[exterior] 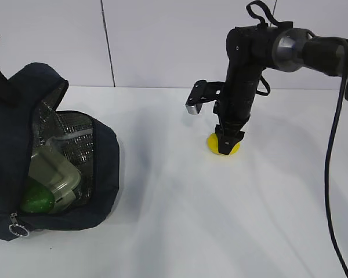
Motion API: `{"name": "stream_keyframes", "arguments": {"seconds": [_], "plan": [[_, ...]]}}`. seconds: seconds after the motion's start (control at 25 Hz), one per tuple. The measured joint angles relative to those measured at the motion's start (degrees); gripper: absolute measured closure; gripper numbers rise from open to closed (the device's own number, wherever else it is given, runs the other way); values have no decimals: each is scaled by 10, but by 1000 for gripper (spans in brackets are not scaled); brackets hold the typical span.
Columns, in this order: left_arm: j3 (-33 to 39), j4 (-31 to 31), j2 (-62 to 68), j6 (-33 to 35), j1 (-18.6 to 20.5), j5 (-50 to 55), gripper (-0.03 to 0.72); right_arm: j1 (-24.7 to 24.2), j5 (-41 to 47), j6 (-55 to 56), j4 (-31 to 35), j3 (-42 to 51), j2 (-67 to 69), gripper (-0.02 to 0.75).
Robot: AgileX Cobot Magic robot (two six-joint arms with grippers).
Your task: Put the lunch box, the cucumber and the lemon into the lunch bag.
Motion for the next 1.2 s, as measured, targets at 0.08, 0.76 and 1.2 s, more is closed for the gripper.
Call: {"name": "stream_keyframes", "arguments": {"seconds": [0.08,0.76,1.2], "plan": [[0,0,0,0,0,0,681,0,0,0,6,0,0,333],[0,0,0,0,0,-7,680,2,0,365,353,-46,-70,349],[0,0,0,0,0,-9,681,98,0,370,393,-29,-106,349]]}}
